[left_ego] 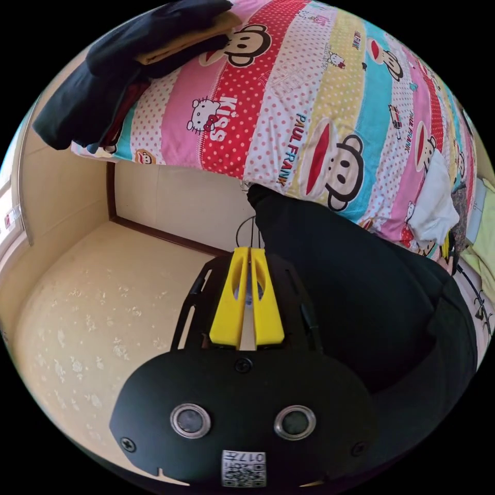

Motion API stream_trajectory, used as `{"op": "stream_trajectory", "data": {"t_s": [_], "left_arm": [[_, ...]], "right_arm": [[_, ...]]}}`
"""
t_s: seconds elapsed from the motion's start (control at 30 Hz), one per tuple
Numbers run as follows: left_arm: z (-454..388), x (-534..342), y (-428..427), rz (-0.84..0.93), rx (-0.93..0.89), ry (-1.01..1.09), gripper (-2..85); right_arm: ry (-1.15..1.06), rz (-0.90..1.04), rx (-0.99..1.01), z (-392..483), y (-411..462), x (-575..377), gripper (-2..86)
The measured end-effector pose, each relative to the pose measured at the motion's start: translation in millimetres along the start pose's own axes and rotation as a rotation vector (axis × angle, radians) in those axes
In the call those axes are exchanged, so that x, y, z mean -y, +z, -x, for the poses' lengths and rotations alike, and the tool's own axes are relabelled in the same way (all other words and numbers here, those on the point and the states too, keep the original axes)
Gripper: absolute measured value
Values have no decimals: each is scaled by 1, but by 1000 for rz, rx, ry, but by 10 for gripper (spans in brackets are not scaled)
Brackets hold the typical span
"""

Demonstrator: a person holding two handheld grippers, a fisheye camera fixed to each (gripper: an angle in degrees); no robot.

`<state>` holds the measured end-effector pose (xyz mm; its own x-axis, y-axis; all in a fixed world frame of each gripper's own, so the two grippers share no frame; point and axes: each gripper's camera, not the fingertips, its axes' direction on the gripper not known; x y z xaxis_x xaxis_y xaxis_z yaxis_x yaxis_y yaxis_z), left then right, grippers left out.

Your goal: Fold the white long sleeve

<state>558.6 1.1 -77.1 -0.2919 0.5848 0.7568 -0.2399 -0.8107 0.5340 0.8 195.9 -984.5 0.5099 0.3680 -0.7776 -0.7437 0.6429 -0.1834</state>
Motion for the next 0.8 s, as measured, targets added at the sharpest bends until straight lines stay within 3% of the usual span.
{"op": "stream_trajectory", "data": {"t_s": [0.13,0.23,0.33,0.5,0.67,0.8], "left_arm": [[-5,20,10,44,-3,-16,-5],[-14,37,8,38,-17,0,-5],[-29,54,0,14,3,47,-5],[-47,77,-7,-23,13,98,-5],[-58,98,10,19,-1,110,-5],[-68,117,27,71,16,130,-4]], "right_arm": [[-250,407,-246,83,107,-1,20],[-459,802,-104,136,186,-49,22],[-576,941,-257,157,203,-87,26],[-469,813,-275,154,144,-68,56],[-389,325,-490,185,58,-4,117],[-310,199,-611,176,55,35,117]]}}
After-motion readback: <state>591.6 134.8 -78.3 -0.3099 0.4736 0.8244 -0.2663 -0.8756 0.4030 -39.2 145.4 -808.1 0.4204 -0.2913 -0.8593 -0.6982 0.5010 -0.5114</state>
